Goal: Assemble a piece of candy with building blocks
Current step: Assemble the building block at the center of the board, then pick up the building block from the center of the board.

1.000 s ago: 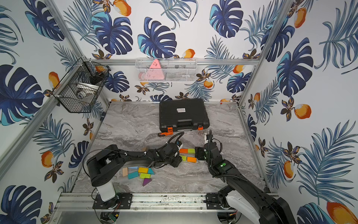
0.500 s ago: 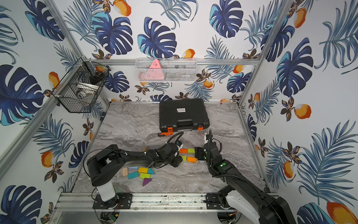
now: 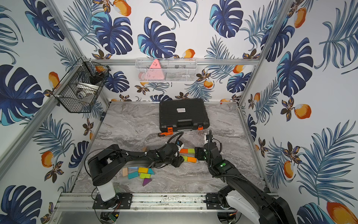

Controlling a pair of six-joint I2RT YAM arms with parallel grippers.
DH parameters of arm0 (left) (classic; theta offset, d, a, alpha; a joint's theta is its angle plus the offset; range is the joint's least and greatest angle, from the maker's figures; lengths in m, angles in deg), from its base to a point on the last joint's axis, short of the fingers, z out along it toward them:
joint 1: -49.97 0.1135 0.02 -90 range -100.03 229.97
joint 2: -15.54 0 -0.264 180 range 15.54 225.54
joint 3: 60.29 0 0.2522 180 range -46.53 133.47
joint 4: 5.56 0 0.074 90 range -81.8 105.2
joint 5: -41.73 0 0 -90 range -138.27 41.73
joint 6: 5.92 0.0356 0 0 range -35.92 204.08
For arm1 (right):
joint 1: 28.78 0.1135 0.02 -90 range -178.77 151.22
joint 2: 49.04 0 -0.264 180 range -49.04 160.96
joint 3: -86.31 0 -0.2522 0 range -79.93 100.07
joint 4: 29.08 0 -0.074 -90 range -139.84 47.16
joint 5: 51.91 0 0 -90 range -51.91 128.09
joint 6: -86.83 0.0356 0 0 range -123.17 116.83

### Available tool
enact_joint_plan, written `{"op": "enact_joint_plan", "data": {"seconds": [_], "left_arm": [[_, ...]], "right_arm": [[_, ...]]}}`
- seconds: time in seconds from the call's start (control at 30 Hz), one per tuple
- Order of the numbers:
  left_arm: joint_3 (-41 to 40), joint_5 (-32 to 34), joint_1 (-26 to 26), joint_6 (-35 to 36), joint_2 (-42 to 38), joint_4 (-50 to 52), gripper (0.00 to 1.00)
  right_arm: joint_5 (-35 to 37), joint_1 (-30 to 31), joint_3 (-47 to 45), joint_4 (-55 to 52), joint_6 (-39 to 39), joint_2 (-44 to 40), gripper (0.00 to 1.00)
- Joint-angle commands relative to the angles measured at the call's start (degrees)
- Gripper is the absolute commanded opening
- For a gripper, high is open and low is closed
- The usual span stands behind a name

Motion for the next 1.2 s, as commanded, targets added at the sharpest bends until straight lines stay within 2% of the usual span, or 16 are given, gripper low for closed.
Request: {"op": "enact_joint_plan", "data": {"seconds": [0.0, 0.17, 0.3, 0.43, 0.6, 0.73, 0.87, 1.0, 1.1, 1.17], "left_arm": [[-0.51, -2.12, -0.14, -1.76, 1.14, 9.57, 0.55], [-0.79, -1.12, -0.14, -2.11, 1.03, 10.21, 0.55], [-1.54, 0.42, -0.18, -2.88, -1.11, 10.74, 0.6], [-1.86, 2.95, -0.2, -3.91, -5.54, 12.73, 0.66], [-0.65, 7.24, -0.01, -4.55, -13.47, 18.21, 0.69], [0.89, 10.83, 0.93, -5.6, -21.3, 24.47, 0.69], [1.57, 12.18, 3.97, -6.59, -29.39, 31.11, 0.69], [1.54, 12.68, 10.15, -6.9, -38.54, 39.0, 0.69], [1.36, 13.65, 14.33, -5.89, -45.53, 43.9, 0.69], [1.89, 15.47, 15.84, -4.75, -49.74, 47.17, 0.7]], "right_arm": [[-0.24, 0.05, -0.16, 1.87, 0.46, -0.29, 0.76], [-0.44, 0.04, -0.09, 1.87, 0.37, -0.02, 0.76], [-0.57, 0.05, 0.0, 1.95, 0.36, 0.41, 0.76], [-0.44, 0.04, 0.44, 1.57, 0.28, 0.38, 0.76], [-0.94, -0.01, 0.52, 1.42, -0.38, -1.06, 0.77], [-4.64, 0.0, 3.43, -2.21, -0.75, 0.04, 0.76], [-10.8, 0.05, 7.76, -5.98, -2.16, 2.39, 0.7], [-19.36, 0.51, 13.7, -8.98, -1.61, 8.31, 0.67], [-23.33, 3.21, 18.27, -9.62, 0.13, 14.23, 0.65], [-23.38, 6.81, 21.18, -9.62, 0.79, 18.17, 0.64]]}}
